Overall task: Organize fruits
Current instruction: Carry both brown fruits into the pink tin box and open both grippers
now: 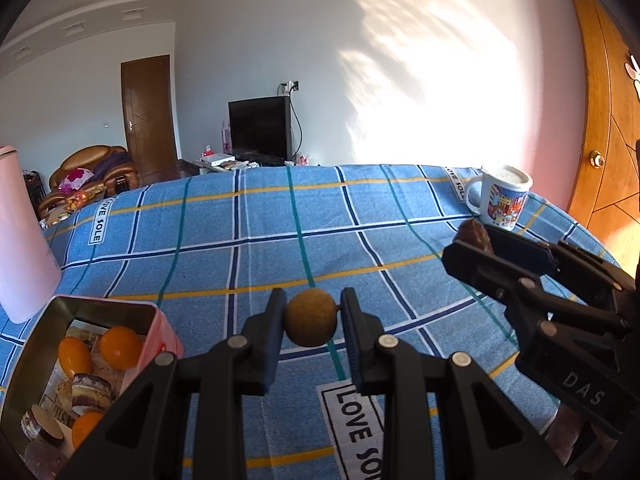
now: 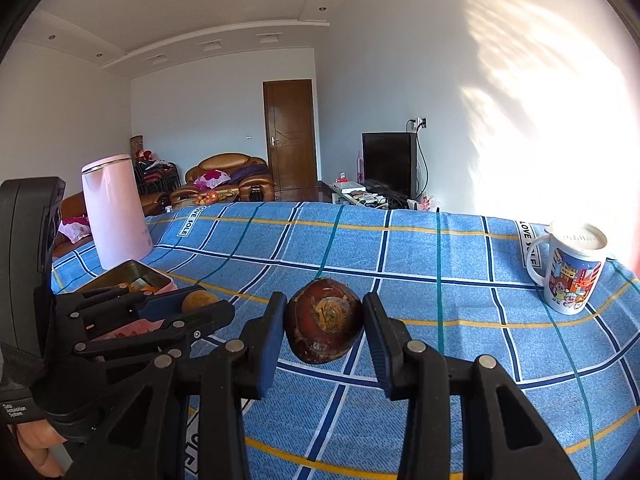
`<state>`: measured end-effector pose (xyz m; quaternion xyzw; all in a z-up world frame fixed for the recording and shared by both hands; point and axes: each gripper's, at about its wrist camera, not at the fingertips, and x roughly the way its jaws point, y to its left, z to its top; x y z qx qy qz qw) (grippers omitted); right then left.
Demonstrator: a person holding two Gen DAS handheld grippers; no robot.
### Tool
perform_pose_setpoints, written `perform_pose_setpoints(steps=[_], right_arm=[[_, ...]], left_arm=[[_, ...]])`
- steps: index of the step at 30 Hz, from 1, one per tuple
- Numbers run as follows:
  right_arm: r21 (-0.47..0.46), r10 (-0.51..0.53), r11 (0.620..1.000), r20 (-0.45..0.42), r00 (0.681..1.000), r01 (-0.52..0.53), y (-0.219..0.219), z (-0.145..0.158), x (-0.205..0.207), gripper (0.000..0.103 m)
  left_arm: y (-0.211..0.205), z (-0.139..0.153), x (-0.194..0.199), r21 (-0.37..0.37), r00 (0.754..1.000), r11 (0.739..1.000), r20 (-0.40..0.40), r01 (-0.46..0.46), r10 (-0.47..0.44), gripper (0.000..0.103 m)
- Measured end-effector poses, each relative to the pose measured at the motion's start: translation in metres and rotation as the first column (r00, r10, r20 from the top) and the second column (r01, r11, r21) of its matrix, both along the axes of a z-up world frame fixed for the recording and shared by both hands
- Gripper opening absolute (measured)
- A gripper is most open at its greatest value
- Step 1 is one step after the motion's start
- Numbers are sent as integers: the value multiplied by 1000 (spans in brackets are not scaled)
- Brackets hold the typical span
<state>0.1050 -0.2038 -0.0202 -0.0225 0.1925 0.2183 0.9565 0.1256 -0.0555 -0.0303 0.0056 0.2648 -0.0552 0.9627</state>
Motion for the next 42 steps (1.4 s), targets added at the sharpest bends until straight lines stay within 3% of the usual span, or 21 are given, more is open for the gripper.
perform_pose_setpoints(steps=[30,42], right_arm=[[5,-2,1000,137,991,1,1,8,-31,41],[-16,15,1000,120,993,-14,9,7,-30,41]], left_arm=[[5,10,-33,26,988,997,142,-67,62,29],[7,10,-40,25,990,998,132,-53,49,29]])
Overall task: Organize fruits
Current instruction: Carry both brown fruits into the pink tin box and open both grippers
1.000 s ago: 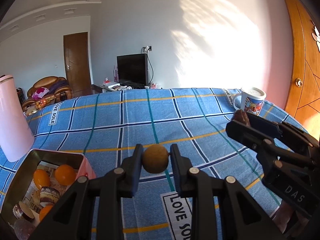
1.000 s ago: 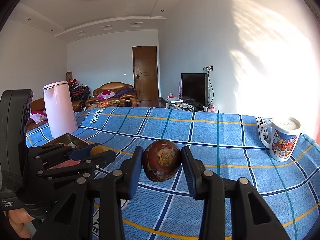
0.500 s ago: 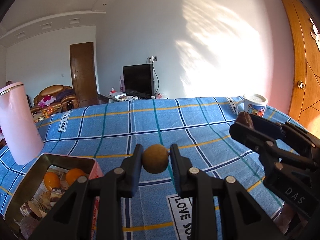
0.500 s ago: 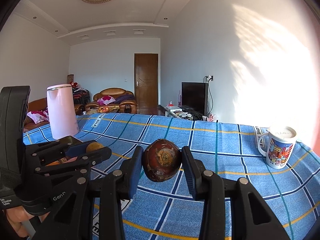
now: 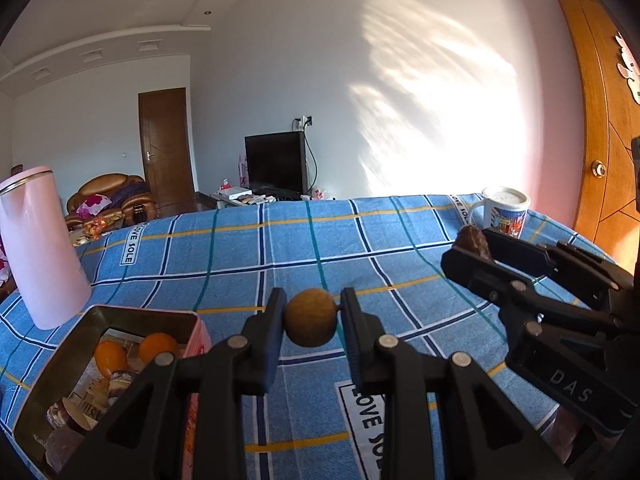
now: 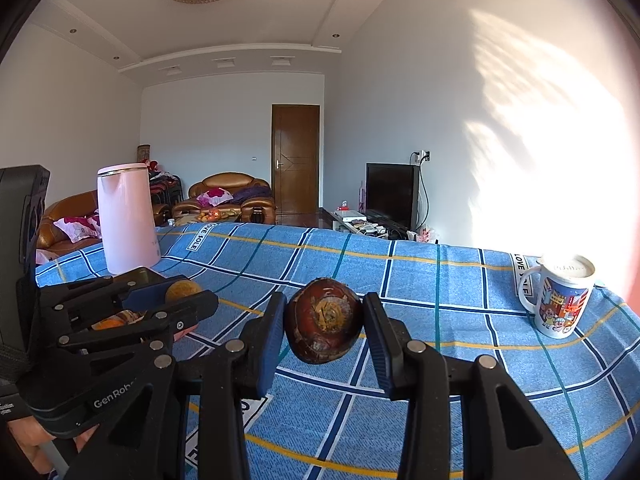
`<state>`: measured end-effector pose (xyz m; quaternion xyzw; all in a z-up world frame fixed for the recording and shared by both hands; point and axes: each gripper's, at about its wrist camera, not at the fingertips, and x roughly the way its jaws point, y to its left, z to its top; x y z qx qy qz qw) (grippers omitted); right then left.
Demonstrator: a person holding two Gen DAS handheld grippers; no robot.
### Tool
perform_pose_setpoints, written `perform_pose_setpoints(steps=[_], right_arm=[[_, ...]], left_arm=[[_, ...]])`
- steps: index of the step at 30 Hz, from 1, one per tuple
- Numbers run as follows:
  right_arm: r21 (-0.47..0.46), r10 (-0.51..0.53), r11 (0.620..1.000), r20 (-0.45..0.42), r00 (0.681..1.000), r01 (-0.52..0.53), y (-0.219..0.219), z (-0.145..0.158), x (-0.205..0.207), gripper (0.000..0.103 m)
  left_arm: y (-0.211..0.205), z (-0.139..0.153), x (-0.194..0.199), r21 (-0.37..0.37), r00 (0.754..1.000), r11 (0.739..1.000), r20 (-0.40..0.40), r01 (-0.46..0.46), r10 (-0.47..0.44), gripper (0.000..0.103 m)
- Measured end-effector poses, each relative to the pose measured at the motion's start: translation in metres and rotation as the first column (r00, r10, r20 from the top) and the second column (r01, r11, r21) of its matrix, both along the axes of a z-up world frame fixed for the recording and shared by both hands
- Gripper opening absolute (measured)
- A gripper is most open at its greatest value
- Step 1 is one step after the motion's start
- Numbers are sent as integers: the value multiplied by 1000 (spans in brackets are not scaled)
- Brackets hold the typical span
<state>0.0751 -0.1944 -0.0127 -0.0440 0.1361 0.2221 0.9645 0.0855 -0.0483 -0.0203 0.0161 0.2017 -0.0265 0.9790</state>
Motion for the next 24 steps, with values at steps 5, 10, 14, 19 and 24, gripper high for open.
perform_pose_setpoints(steps=[5,10,14,19,24], right_arm=[[-4,19,1000,-47,999,-19,12,-2,4,41],[4,73,997,-85,994,-72,32,-1,5,41],[-1,121,993,-86,989,-121,56,5,3,41],[-29,184,982,-77,980,-187,91,10,-4,41],[-37,240,969,-87,967,-244,120,11,-7,41]], left_arm=[[12,-1,-11,-1,1000,1000,-15,-2,2,29],[39,-2,-17,-6,998,999,-40,-43,43,29],[67,-1,-20,-29,994,995,-65,-91,89,29],[96,4,-26,-29,984,986,-75,-163,161,29],[126,3,-29,-36,970,973,-101,-227,222,29]])
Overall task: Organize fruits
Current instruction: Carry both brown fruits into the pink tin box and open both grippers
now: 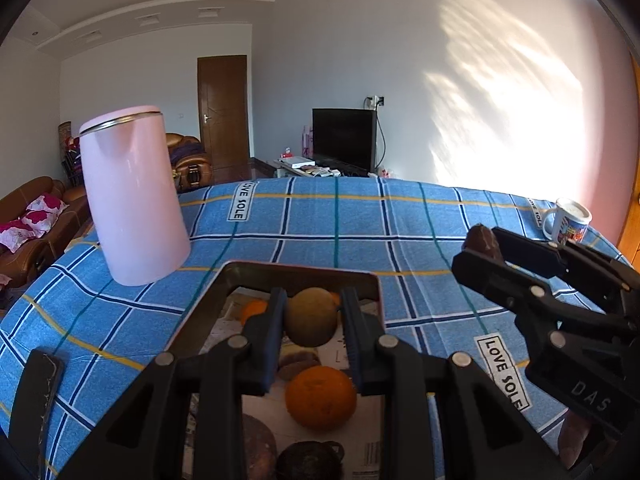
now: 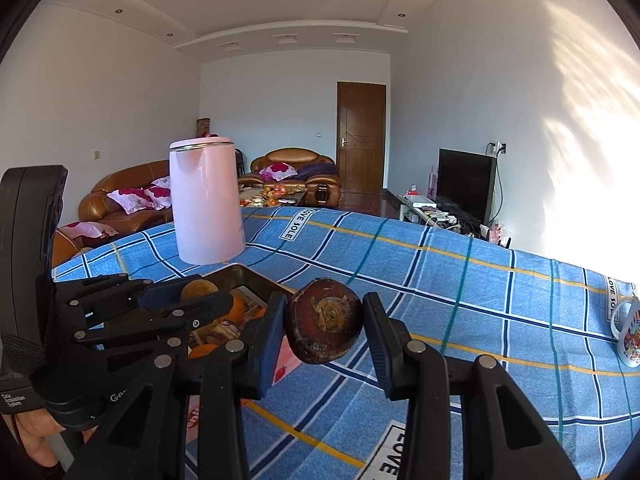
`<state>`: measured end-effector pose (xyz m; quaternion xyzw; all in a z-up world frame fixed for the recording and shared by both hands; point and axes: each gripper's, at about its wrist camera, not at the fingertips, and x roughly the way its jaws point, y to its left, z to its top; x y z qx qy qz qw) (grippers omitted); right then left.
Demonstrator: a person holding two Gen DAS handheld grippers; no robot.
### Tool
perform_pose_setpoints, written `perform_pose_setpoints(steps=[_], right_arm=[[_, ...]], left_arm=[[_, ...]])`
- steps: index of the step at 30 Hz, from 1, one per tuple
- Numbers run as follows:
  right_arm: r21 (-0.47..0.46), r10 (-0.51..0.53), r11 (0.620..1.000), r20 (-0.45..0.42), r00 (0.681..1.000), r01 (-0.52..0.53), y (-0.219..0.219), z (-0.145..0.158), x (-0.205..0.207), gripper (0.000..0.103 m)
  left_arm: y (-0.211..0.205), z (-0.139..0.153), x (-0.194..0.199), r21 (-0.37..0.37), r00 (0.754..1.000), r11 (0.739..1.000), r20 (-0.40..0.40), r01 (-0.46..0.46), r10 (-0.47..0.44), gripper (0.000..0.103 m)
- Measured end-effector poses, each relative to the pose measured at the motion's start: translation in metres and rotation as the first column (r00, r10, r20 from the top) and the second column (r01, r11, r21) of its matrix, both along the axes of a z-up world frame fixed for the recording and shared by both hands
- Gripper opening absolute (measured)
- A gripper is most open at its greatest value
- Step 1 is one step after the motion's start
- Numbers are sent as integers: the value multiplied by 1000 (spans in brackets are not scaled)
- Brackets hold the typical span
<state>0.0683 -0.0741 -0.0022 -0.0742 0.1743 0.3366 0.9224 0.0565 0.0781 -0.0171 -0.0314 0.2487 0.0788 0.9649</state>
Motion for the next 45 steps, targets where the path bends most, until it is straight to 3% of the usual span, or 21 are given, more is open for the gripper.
perform_pose_setpoints(steps=[7,17,30,32,34,38,45], right_arm=[[-26,60,998,-4,998,-60,33,-2,-2,41],[-54,92,994,-27,995,-94,57,-9,2,41],[-148,76,983,-187,979,-105,80,-39,24,41],[-158,71,982,-195,978,-103,81,-42,25,41],[-158,76,981,-199,977,-109,81,-42,24,42],[-152,71,983,-186,980,-100,80,-39,20,55],[-106,48,992,-166,985,-66,64,-30,15,56]], left_arm=[[31,-4,-4,-10,998,998,-25,-65,65,29],[49,-15,3,-5,992,996,-90,-91,90,29],[55,-33,14,-13,980,996,-180,-85,82,30],[54,-33,14,-9,979,996,-185,-89,86,32],[53,-32,12,-10,980,996,-179,-93,89,47],[52,-31,8,-8,981,996,-171,-91,88,52],[51,-21,-2,-13,987,996,-134,-92,89,62]])
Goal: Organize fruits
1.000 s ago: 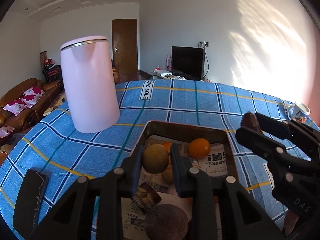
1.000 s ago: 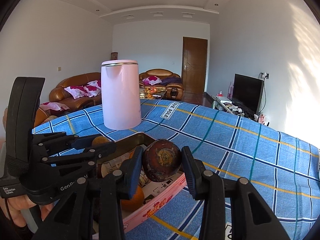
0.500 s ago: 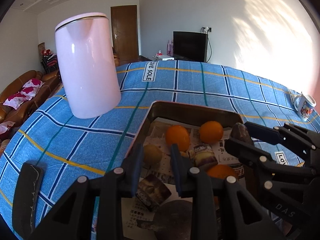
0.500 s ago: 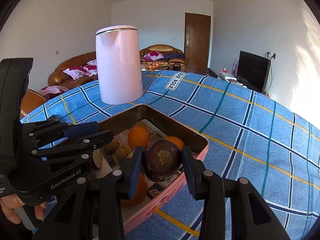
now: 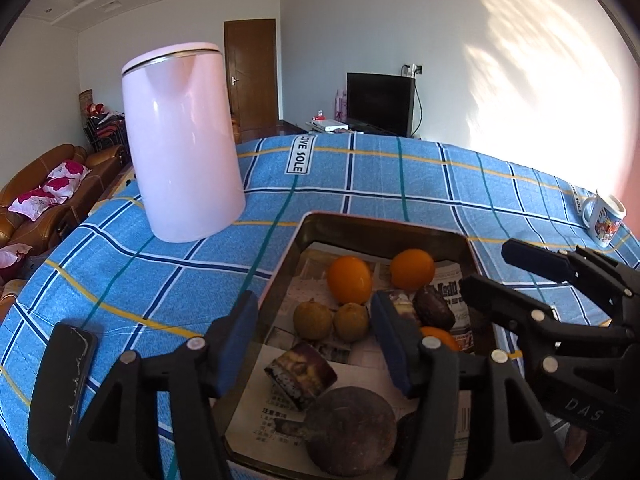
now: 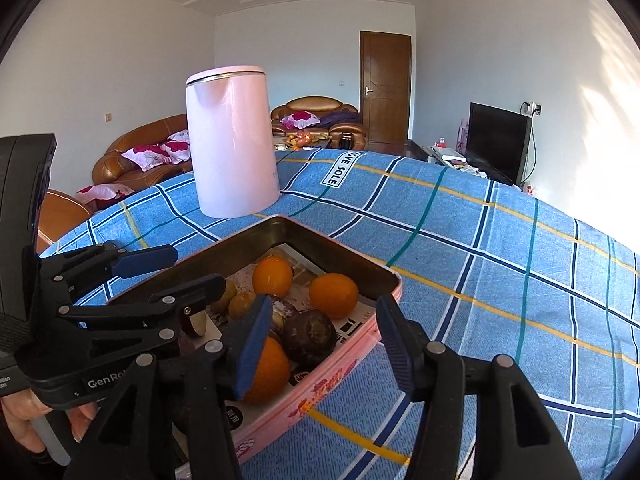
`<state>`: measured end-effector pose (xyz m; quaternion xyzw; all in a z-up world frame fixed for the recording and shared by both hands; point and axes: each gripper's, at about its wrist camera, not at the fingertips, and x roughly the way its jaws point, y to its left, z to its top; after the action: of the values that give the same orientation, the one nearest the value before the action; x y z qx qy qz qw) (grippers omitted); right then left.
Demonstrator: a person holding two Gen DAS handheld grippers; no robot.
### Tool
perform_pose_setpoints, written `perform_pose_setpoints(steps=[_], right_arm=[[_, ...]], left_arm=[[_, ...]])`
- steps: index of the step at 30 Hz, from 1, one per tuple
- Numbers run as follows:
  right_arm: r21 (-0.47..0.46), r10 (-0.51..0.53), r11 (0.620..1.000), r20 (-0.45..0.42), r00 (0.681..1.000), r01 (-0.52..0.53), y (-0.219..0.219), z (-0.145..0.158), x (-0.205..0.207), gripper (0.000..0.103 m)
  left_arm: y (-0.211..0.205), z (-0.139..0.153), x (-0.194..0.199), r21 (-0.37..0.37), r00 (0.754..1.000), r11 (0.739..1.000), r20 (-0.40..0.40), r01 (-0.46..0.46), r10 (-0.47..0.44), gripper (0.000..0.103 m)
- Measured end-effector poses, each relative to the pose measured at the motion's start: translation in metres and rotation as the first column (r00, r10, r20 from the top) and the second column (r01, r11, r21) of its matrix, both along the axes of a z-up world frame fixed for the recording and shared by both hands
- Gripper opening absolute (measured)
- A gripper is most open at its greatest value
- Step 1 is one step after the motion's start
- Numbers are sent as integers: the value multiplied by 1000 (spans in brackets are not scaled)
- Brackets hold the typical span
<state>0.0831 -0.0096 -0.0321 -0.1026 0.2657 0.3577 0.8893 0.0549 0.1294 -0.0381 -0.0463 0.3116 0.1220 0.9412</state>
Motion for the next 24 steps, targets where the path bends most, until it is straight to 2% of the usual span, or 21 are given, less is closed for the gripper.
perform_pose_setpoints(steps=[6,14,24], right_arm=[[15,-60,998,52,997,59,-16,10,-8,62],[59,-103,994,106,989,97,-39,25,-25,64],[92,-120,990,130,984,108,-58,35,-43,68]], left_arm=[[1,12,-13,-1,999,1000,51,-19,19,69],[-2,23,-25,3,994,999,101,-32,32,76],[-13,28,-29,8,993,1000,115,-14,13,76]])
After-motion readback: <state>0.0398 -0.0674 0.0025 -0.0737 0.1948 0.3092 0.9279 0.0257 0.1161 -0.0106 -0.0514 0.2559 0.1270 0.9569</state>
